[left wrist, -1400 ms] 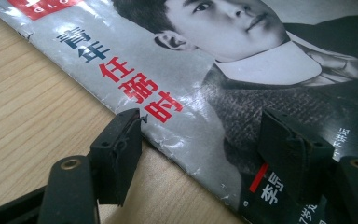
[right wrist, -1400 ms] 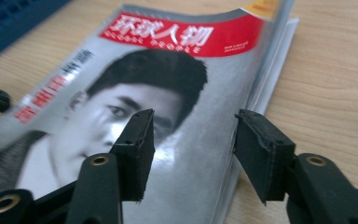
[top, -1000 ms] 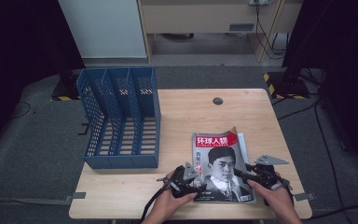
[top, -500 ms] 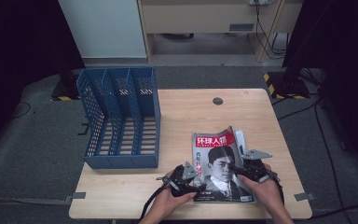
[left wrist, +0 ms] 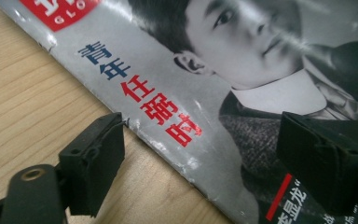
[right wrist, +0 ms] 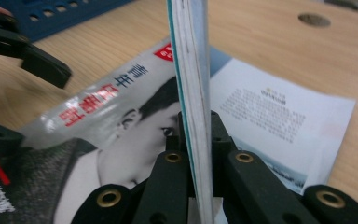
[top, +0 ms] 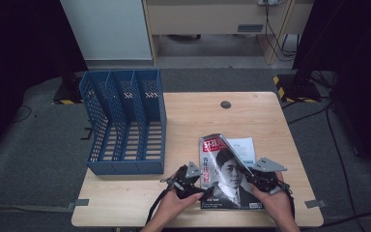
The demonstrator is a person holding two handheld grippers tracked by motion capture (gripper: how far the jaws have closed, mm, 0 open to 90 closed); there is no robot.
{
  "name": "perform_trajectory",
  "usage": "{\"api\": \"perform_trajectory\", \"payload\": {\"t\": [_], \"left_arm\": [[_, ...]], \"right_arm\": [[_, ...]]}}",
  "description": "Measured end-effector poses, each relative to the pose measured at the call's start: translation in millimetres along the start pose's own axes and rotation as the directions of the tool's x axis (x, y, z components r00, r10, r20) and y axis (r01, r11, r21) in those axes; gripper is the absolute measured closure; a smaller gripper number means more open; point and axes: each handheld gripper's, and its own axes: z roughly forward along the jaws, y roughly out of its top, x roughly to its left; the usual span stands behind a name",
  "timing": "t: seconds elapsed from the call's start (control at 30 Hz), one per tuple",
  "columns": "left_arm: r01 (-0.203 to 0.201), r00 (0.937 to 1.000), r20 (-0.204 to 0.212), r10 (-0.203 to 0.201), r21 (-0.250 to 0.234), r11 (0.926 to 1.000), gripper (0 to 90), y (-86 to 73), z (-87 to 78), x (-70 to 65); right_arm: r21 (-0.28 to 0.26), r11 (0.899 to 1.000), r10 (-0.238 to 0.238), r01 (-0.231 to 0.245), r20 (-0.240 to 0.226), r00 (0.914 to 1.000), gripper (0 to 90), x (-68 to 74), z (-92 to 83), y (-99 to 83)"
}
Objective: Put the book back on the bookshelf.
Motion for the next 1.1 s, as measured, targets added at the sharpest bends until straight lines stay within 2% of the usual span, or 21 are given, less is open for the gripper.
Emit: {"api": "perform_trajectory", "payload": {"t": [0.03,0.2,0.23,0.27,0.3,0.33,0.37,0.4,0.47,0.5,0.57,0.6,0.67,0.7,0.73,0.77,0.8,0.83,0.9,0.93,1.1], "left_arm": [[0.007,1.0,0.002,-0.007,-0.01,0.9999,12.5,1.7,0.5,1.0],[0.03,0.9993,0.024,-0.03,-0.021,0.9993,11.2,4.2,3.8,5.8],[0.046,0.9974,0.056,-0.045,-0.014,0.9989,11.3,4.2,7.6,7.1],[0.046,0.9974,0.056,-0.045,-0.014,0.9989,11.6,4.2,7.6,7.1],[0.055,0.9934,0.101,-0.055,-0.003,0.9985,12.3,5.0,12.6,6.4],[0.042,0.9919,0.121,-0.041,-0.005,0.9991,12.9,5.4,15.1,5.3],[0.042,0.9919,0.121,-0.041,-0.005,0.9991,13.8,5.4,15.1,5.3],[0.011,0.9914,0.13,-0.011,-0.003,0.9999,13.7,7.1,18.9,1.1],[-0.001,0.9928,0.12,0.001,0.001,1.0,13.8,8.1,19.9,-0.5],[-0.03,0.9944,0.101,0.029,0.005,0.9995,15.3,8.6,20.4,-1.8],[-0.031,0.9952,0.094,0.03,0.006,0.9995,17.2,8.3,19.8,-1.5],[-0.028,0.9957,0.089,0.027,0.004,0.9996,21.7,8.1,19.4,-1.2],[-0.029,0.9967,0.076,0.029,0.001,0.9996,24.6,7.9,19.1,-1.1],[-0.032,0.997,0.071,0.032,0.001,0.9995,25.2,7.9,19.1,-1.3],[-0.033,0.9972,0.067,0.033,0.002,0.9994,25.2,8.0,19.1,-1.6],[-0.037,0.9982,0.048,0.037,0.0,0.9993,28.7,7.7,18.7,-2.3],[-0.037,0.9982,0.048,0.037,0.0,0.9993,29.6,7.7,18.7,-2.3],[-0.038,0.9985,0.04,0.038,-0.001,0.9993,30.3,7.6,18.7,-2.8],[-0.038,0.9986,0.036,0.038,-0.001,0.9993,31.6,7.6,18.6,-3.0],[-0.041,0.9987,0.032,0.041,-0.001,0.9992,32.1,7.5,18.5,-3.1],[-0.036,0.999,0.027,0.036,-0.004,0.9993,38.4,7.0,17.3,-1.3]], "right_arm": [[-0.023,0.999,-0.034,0.034,0.003,0.9994,89.4,3.8,-5.5,3.1],[-0.073,0.997,-0.031,0.031,-0.003,0.9995,89.4,4.2,-18.6,5.7],[-0.106,0.994,-0.012,0.01,-0.02,0.9997,89.4,2.8,-25.5,5.6],[-0.121,0.993,-0.009,0.005,-0.032,0.9994,89.4,2.1,-28.2,5.0],[-0.13,0.992,-0.001,-0.005,-0.045,0.999,89.4,1.4,-29.4,3.9],[-0.132,0.991,0.011,-0.019,-0.057,0.9983,89.3,0.7,-29.3,2.4],[-0.132,0.991,0.011,-0.019,-0.057,0.9983,89.3,0.7,-29.3,2.4],[-0.121,0.992,0.025,-0.033,-0.069,0.9973,89.3,-0.1,-26.1,-1.7],[-0.112,0.993,0.029,-0.037,-0.067,0.9974,89.2,-0.3,-23.7,-3.9],[-0.086,0.996,0.031,-0.035,-0.05,0.9982,88.4,-2.4,-18.9,-7.0],[-0.074,0.996,0.04,-0.043,-0.043,0.9983,86.1,-4.1,-16.2,-8.0],[-0.029,0.998,0.057,-0.058,-0.017,0.9982,72.2,-7.8,-8.4,-10.5],[0.024,0.998,0.064,-0.065,0.025,0.9976,57.8,-10.8,-2.4,-13.5],[0.078,0.993,0.082,-0.086,0.053,0.9952,49.7,-13.2,0.9,-16.2],[0.078,0.993,0.082,-0.086,0.053,0.9952,49.7,-13.2,0.9,-16.2],[0.127,0.986,0.091,-0.104,0.108,0.99,38.5,-19.1,1.6,-22.3],[0.127,0.986,0.091,-0.104,0.108,0.99,38.5,-19.1,1.6,-22.3],[0.134,0.981,0.121,-0.143,0.154,0.9806,26.5,-25.8,0.6,-27.9],[0.14,0.977,0.14,-0.163,0.161,0.977,23.7,-29.8,-0.2,-30.0],[0.153,0.966,0.183,-0.208,0.161,0.9698,17.6,-34.6,0.5,-32.7],[0.174,0.96,0.199,-0.219,0.124,0.9721,11.1,-37.0,6.5,-34.7]]}}
